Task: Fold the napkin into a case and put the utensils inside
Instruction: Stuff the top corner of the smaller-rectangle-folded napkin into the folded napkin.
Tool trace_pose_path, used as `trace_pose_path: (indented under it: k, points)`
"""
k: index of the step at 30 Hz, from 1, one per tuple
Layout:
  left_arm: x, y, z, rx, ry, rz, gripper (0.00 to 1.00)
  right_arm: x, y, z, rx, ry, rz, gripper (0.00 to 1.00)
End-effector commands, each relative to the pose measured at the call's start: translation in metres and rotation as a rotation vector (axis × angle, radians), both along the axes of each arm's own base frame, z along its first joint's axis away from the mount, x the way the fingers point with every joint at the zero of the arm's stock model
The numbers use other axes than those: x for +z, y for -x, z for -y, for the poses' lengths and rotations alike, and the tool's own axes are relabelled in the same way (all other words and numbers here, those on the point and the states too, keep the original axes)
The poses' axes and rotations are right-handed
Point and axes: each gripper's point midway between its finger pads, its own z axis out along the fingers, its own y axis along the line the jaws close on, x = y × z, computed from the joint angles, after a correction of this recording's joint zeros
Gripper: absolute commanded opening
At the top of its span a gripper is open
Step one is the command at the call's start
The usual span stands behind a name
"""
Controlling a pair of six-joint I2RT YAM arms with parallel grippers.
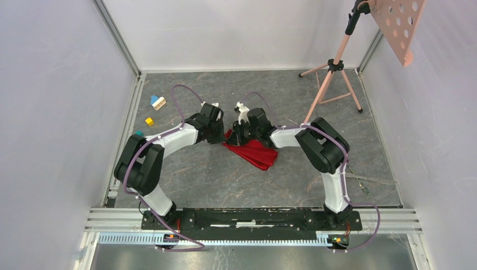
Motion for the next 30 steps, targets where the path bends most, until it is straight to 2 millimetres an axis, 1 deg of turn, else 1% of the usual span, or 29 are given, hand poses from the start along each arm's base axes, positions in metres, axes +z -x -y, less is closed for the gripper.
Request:
trace_pose_path:
  k: [1, 3, 5, 6, 7, 8, 12, 14, 17, 19, 22, 26, 29, 30]
  points:
    - [0.016, -0.01, 0.02, 0.004, 0.11, 0.027, 0.02, -0.001, -0.006, -0.033, 0.024, -0.046, 0.025, 0.08]
    - [0.015, -0.011, 0.018, 0.014, 0.096, 0.023, 0.02, -0.01, -0.001, -0.04, 0.042, -0.063, -0.017, 0.07]
    - [0.011, -0.011, 0.013, 0.025, 0.067, 0.013, 0.02, -0.013, 0.005, -0.038, 0.048, -0.067, -0.031, 0.07]
    - [0.008, -0.011, 0.011, 0.025, 0.055, 0.005, 0.02, -0.011, 0.007, -0.034, 0.049, -0.064, -0.026, 0.07]
    - [0.005, -0.01, 0.01, 0.024, 0.043, -0.005, 0.02, -0.005, 0.009, -0.03, 0.051, -0.066, -0.018, 0.08]
    - [0.003, -0.009, 0.009, 0.025, 0.036, -0.01, 0.02, 0.006, 0.011, -0.026, 0.053, -0.077, -0.001, 0.1]
    - [-0.001, -0.008, 0.005, 0.029, 0.018, -0.004, 0.02, 0.036, 0.009, -0.009, 0.058, -0.086, 0.037, 0.25]
    - [0.001, -0.009, 0.004, 0.027, 0.018, 0.001, 0.02, 0.045, 0.006, 0.001, 0.052, -0.071, 0.062, 0.3]
    - [0.003, -0.009, 0.005, 0.022, 0.017, 0.004, 0.02, 0.05, -0.003, 0.012, 0.044, -0.044, 0.095, 0.36]
    - [0.006, -0.01, 0.006, 0.022, 0.022, 0.01, 0.02, 0.047, -0.01, 0.016, 0.042, -0.019, 0.106, 0.37]
    - [0.008, -0.011, 0.006, 0.021, 0.025, 0.014, 0.02, 0.037, -0.018, 0.018, 0.032, 0.011, 0.106, 0.36]
    - [0.011, -0.012, 0.009, 0.017, 0.037, 0.016, 0.02, 0.021, -0.018, 0.011, 0.033, -0.002, 0.067, 0.23]
    - [0.013, -0.013, 0.012, 0.012, 0.05, 0.017, 0.02, 0.009, -0.015, 0.0, 0.041, -0.016, 0.04, 0.17]
    - [0.013, -0.013, 0.013, 0.012, 0.054, 0.017, 0.02, 0.008, -0.012, -0.006, 0.052, -0.025, 0.031, 0.15]
